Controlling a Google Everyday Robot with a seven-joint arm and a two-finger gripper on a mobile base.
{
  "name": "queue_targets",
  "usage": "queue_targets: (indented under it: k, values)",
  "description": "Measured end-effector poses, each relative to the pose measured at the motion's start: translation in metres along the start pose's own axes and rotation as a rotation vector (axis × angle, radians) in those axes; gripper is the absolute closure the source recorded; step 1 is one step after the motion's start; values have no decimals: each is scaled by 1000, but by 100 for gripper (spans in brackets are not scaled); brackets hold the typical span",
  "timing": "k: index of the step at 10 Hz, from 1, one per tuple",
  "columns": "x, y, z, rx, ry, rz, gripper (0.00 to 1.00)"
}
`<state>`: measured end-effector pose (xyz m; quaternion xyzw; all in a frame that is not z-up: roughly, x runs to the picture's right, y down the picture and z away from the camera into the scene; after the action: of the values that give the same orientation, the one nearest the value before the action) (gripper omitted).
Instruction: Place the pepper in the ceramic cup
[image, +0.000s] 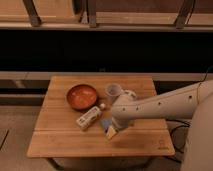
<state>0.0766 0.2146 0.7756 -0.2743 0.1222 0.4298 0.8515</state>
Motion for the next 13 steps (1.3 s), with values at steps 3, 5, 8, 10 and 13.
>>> queue_targets:
  k: [3,5,8,10,13]
  values:
    - [-18,-38,2,17,-82,-156,20]
    - [-24,-73,-2,56,-131,-189,20]
    - [-20,-131,-14,118,-193,-85,20]
    - [-8,-146,-9,107,-196,74,20]
    - [-6,-105,29,2,-131,274,20]
